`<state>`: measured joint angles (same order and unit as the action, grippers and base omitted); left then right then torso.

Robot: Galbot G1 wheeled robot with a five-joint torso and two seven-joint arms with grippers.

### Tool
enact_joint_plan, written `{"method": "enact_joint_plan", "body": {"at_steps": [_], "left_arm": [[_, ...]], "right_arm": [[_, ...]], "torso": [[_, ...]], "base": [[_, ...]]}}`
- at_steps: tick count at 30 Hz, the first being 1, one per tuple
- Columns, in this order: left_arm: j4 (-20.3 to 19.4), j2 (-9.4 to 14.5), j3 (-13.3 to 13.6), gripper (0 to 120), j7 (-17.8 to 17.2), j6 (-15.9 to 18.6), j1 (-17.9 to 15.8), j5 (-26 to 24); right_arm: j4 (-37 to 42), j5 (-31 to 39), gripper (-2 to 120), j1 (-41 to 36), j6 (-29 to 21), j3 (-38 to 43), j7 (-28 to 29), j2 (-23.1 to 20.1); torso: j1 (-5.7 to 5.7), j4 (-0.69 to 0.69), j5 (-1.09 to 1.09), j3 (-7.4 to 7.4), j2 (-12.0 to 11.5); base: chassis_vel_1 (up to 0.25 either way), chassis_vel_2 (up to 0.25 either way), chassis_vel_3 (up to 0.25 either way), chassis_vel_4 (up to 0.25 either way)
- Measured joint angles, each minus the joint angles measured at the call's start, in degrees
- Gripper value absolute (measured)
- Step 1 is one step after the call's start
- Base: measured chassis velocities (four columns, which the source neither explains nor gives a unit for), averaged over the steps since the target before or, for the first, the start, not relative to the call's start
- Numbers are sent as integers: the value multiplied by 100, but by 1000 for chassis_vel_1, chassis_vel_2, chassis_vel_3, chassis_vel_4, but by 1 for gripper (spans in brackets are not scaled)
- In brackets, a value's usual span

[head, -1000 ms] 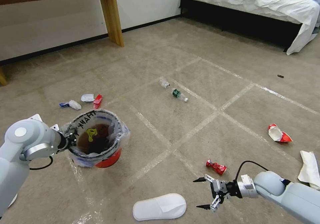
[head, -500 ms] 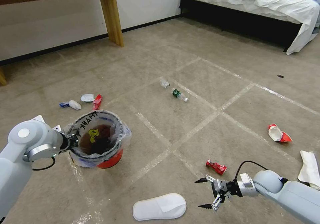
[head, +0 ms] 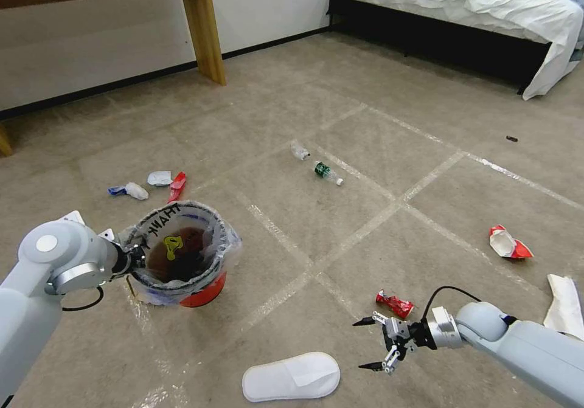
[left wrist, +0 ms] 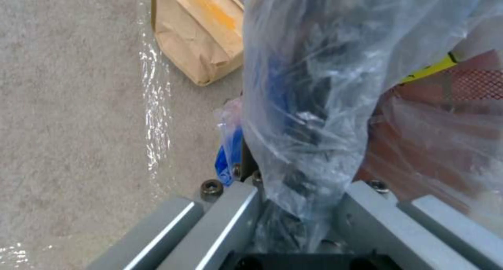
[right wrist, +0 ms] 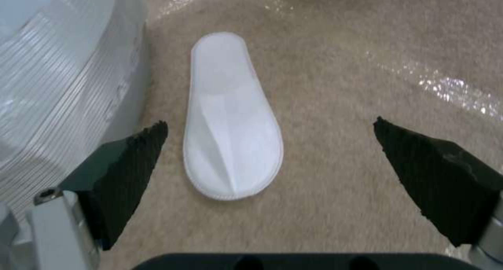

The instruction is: Pick up the trash bin and place the garbage on the floor into it.

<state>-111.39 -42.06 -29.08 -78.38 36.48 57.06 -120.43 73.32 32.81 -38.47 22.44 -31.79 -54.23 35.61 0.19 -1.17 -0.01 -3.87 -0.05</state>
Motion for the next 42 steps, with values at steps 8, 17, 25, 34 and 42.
{"method": "enact_joint_plan", "body": {"at_steps": [8, 17, 25, 34, 42], "left_arm": [[-24, 27, 3, 0, 1, 0, 24, 2], [-47, 24, 14, 0, -4, 0, 42, 10], [-58, -22, 35, 0, -5, -2, 46, 57], [-64, -57, 19, 0, 7, -2, 117, 111], [-72, -88, 24, 0, 14, 0, 125, 131]], "right_arm": [[-274, 25, 100, 274, -24, -296, -13, 394], [-627, 23, 100, 428, -15, -602, -132, 722], [-948, 16, 100, 490, 8, -728, -291, 922], [-1255, -2, 100, 526, 58, -766, -387, 1040], [-1516, -25, 100, 584, 107, -790, -465, 1158]], "torso": [[0, 1, 0, 0, 0], [0, 0, 0, 0, 0], [0, 0, 0, 0, 0], [0, 0, 1, 0, 0], [0, 0, 0, 0, 0]], "base": [[0, 0, 0, 0], [0, 0, 0, 0], [0, 0, 0, 0], [0, 0, 0, 0], [0, 0, 0, 0]]}}
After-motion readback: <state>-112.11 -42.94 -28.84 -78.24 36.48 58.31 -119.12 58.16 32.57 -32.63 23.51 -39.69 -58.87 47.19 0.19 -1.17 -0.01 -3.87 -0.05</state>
